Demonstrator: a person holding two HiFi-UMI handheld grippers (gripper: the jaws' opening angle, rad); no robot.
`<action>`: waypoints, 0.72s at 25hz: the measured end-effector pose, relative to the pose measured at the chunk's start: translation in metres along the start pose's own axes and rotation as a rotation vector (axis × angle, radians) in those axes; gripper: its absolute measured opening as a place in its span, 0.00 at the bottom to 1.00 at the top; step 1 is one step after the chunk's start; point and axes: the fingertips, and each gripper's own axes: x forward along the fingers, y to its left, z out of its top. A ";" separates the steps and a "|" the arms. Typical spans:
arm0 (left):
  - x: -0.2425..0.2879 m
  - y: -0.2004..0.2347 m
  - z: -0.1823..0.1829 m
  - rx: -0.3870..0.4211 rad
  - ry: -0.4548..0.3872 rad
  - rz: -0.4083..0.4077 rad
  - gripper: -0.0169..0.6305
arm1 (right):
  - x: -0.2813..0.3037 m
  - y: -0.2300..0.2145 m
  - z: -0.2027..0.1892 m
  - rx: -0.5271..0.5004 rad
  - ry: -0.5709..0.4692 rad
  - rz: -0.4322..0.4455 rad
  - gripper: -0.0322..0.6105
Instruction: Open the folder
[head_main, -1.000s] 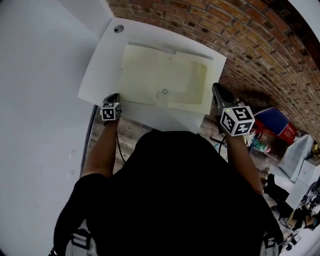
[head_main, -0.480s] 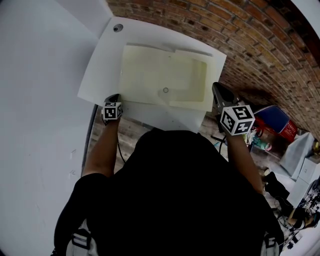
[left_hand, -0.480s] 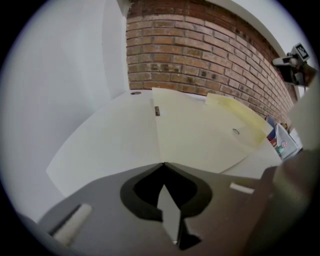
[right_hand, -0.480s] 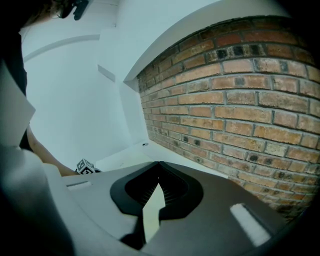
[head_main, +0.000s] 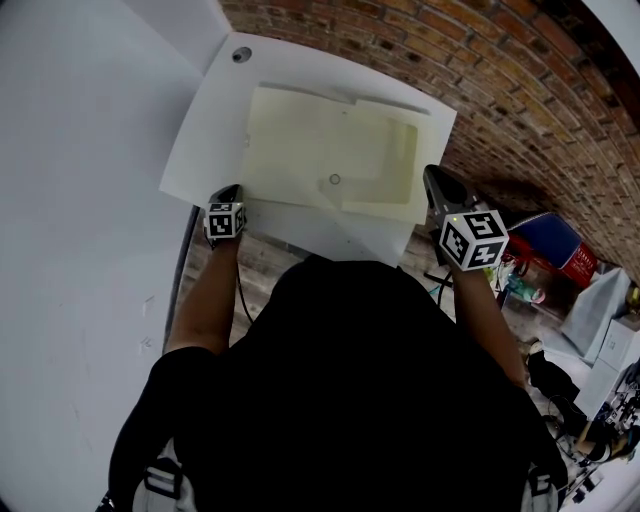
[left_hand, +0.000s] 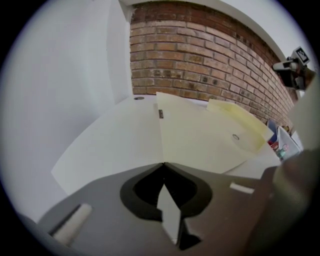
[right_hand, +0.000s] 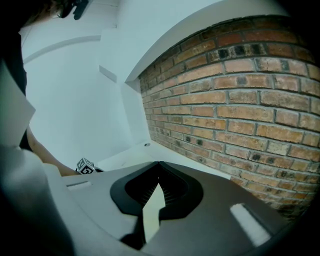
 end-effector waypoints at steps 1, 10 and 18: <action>-0.001 0.003 0.000 -0.004 -0.002 0.007 0.03 | 0.000 0.000 0.000 0.000 -0.001 0.002 0.05; -0.022 0.020 0.010 -0.034 -0.034 0.053 0.03 | -0.001 0.002 0.004 -0.003 -0.015 0.015 0.05; -0.027 0.011 0.020 -0.017 -0.054 0.050 0.03 | -0.002 -0.001 0.007 -0.001 -0.027 0.019 0.05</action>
